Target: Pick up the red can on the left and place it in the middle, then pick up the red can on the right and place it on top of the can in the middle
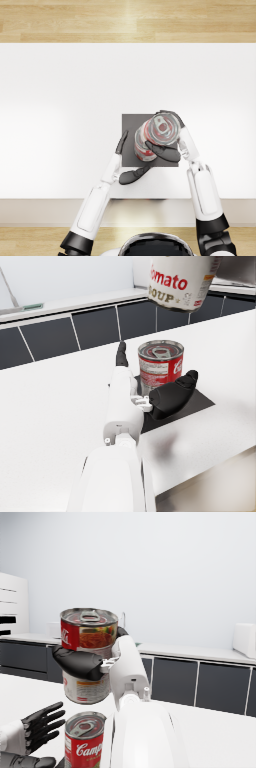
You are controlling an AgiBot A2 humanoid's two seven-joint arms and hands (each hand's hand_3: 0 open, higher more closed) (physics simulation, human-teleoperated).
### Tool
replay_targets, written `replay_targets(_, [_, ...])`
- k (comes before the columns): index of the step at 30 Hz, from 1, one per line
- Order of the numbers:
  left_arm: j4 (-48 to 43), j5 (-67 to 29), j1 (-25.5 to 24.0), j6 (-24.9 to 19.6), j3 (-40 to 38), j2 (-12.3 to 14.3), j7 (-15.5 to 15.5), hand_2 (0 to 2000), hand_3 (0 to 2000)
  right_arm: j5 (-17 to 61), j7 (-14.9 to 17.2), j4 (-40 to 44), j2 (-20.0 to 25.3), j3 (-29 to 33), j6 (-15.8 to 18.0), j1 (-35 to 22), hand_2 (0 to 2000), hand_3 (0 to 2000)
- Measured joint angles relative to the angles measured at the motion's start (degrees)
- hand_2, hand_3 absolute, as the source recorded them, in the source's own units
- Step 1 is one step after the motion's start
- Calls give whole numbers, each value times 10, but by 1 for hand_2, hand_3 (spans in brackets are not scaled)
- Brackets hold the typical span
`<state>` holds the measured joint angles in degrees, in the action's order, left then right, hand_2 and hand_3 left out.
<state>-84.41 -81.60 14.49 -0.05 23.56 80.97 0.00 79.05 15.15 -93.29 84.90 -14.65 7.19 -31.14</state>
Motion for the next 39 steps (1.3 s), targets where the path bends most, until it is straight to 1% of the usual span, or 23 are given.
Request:
replay_targets(1, [-36, 0, -23, 0, -19, -11, 0, 0, 0, 0, 12, 6, 2, -2, 0, -3, 2000, 1520])
replay_targets(3, [-93, 0, -63, 0, -66, -28, 0, 0, 0, 0, 27, 23, 7, -7, -5, -9, 2000, 1520])
replay_targets(6, [-144, 0, -103, 0, -131, -39, 0, 0, 0, 0, 37, 47, 12, -15, -13, -13, 2000, 1520])
replay_targets(9, [-162, 0, -125, 0, -167, -42, 0, 0, 0, 0, 42, 70, 18, -22, -16, -19, 2000, 1520])
replay_targets(12, [-169, 0, -139, 0, -177, -44, 0, 0, 0, 0, 43, 99, 24, -30, -20, -26, 2000, 1520])
replay_targets(16, [-170, 0, -144, 0, -183, -41, 0, 0, 0, 0, 43, 131, 29, -38, -25, -28, 2000, 1520])
replay_targets(17, [-170, 0, -145, 0, -184, -41, 0, 0, 0, 0, 43, 138, 30, -40, -26, -28, 639, 1193])
replay_targets(18, [-169, 0, -145, 0, -186, -40, 0, 0, 0, 0, 45, 143, 31, -41, -13, -28, 0, 867])
replay_targets(19, [-169, 0, -146, 0, -187, -39, 0, 0, 0, 0, 44, 146, 32, -41, -2, -28, 0, 540])
replay_targets(20, [-168, 0, -147, 0, -188, -39, 0, 0, 0, -1, 44, 148, 33, -40, -7, -27, 0, 213])
replay_targets(21, [-168, 0, -148, 0, -189, -38, 0, 0, 0, 0, 45, 150, 34, -39, -25, -27, 0, 0])
replay_targets(23, [-168, 0, -150, 0, -192, -37, 0, 0, 0, 0, 47, 149, 35, -37, -45, -24, 0, 0])
replay_targets(25, [-169, 0, -151, 0, -193, -36, 0, 0, 0, 0, 47, 145, 35, -34, -54, -21, 0, 0])
replay_targets(30, [-172, 0, -149, 0, -195, -31, 0, 0, 0, 0, 49, 123, 37, -27, -64, -12, 0, 0])
replay_targets(39, [-184, 0, -146, 0, -196, -24, 0, 0, 0, 0, 49, 53, 36, -23, -67, 10, 0, 0])
